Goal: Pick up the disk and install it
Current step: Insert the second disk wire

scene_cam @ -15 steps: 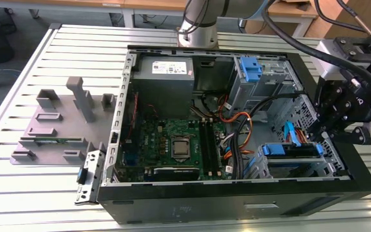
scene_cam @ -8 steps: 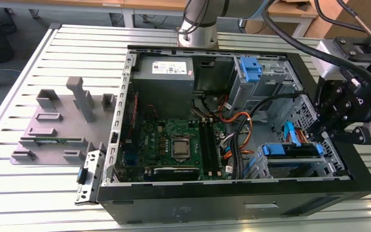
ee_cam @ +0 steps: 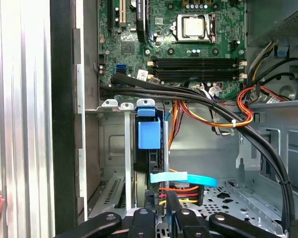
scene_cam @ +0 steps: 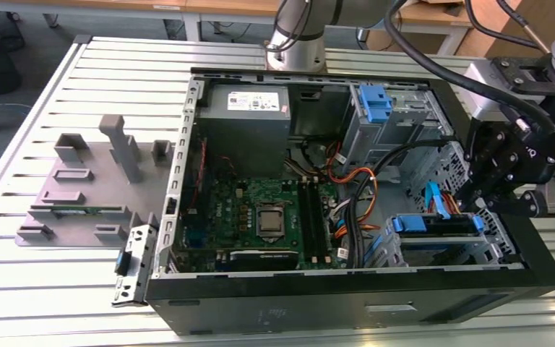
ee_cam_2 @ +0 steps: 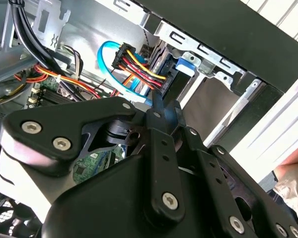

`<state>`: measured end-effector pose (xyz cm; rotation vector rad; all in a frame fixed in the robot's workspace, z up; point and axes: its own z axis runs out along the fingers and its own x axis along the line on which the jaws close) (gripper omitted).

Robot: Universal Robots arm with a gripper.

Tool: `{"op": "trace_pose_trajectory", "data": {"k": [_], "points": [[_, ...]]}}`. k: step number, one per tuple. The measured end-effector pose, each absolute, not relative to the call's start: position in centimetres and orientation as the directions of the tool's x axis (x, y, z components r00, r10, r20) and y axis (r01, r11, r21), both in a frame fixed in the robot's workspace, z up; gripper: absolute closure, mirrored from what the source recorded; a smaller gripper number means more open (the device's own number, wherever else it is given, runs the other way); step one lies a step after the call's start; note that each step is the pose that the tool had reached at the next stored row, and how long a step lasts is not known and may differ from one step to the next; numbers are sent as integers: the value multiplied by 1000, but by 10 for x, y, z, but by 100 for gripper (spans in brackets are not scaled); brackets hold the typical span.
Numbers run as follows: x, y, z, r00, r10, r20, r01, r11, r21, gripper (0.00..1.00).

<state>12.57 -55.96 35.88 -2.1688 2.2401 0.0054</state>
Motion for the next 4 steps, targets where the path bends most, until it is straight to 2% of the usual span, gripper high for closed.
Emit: {"op": "trace_pose_trajectory", "data": {"k": [4], "points": [[126, -560, 358, -32, -999, -20, -999, 33, -14, 76]]}}
